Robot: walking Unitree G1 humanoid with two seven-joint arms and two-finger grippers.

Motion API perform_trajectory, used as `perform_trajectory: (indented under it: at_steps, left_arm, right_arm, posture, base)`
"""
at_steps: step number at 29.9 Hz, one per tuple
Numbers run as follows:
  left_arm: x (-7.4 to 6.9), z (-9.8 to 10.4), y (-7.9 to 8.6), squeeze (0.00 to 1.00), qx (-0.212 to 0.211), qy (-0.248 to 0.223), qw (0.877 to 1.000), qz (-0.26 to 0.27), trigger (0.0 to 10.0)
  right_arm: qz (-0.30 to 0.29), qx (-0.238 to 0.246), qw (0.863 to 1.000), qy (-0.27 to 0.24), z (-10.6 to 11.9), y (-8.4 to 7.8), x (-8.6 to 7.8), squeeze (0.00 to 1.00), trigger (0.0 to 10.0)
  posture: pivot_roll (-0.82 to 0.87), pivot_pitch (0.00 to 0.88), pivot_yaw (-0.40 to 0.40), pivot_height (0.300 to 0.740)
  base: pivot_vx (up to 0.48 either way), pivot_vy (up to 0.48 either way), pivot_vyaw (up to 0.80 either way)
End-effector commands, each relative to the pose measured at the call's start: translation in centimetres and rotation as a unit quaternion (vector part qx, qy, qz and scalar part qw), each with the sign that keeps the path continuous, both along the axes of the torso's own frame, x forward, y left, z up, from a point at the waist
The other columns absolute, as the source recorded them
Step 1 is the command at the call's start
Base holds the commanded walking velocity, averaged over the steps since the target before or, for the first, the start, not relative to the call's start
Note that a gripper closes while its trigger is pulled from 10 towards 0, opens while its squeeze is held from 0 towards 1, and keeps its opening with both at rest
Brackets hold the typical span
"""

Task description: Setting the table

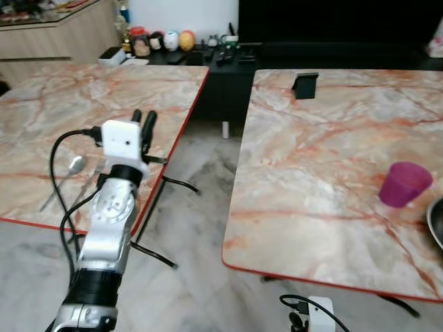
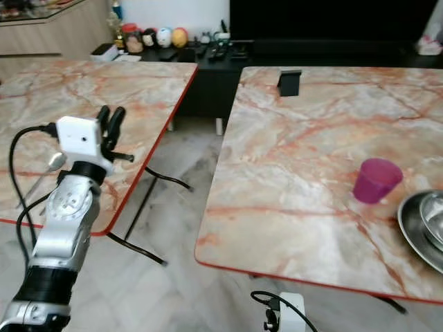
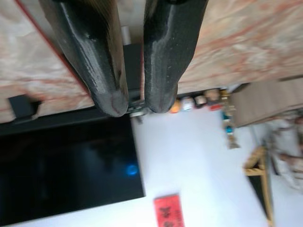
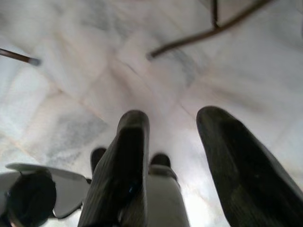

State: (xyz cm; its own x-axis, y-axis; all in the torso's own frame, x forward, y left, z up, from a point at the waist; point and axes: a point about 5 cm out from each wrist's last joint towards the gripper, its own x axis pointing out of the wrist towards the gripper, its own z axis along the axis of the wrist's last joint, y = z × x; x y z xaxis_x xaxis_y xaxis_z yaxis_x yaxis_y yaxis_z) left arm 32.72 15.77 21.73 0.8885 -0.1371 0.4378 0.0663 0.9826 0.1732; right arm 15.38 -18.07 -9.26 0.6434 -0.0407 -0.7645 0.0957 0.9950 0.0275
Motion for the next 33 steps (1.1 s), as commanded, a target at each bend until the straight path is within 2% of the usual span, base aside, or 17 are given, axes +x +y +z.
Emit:
perform_trajectory:
  at_steps: [1,16,21,29,33]
  left_arm:
    - [-0.03,0.15,0.49,0.00,0.006,-0.002,1.000,0.007,10.0]
    - [0.02,0.28,0.79,0.00,0.007,-0.001,1.000,0.013,10.0]
    - [0.01,0.31,0.76,0.00,0.007,-0.002,1.000,0.014,10.0]
    - [-0.03,0.35,0.64,0.00,0.005,-0.002,1.000,0.013,10.0]
    - [-0.04,0.38,0.61,0.00,0.005,-0.003,1.000,0.012,10.0]
  right_arm:
    - [-0.005,0.006,1.000,-0.005,0.13,0.21,0.40,0.00,10.0]
    - [-0.002,0.006,1.000,-0.009,0.16,0.60,0.51,0.00,10.0]
    - [0.008,0.002,1.000,-0.016,0.35,0.79,0.95,0.00,10.0]
    - [0.011,0.004,1.000,-0.020,0.42,1.01,1.11,0.00,10.0]
    - [0.003,0.010,1.000,-0.018,0.36,1.01,1.00,0.00,10.0]
  posture:
    - [0.07,0.000,0.021,0.740]
    - [0.08,0.000,0.021,0.740]
    - [0.08,0.000,0.020,0.740]
    - [0.08,0.000,0.018,0.740]
    - [0.08,0.000,0.018,0.740]
  base:
    - [0.000,0.000,0.00]
    - [0.000,0.019,0.00]
    - [0.000,0.480,0.00]
    - [0.000,0.480,0.76]
    - [0.000,0.480,0.20]
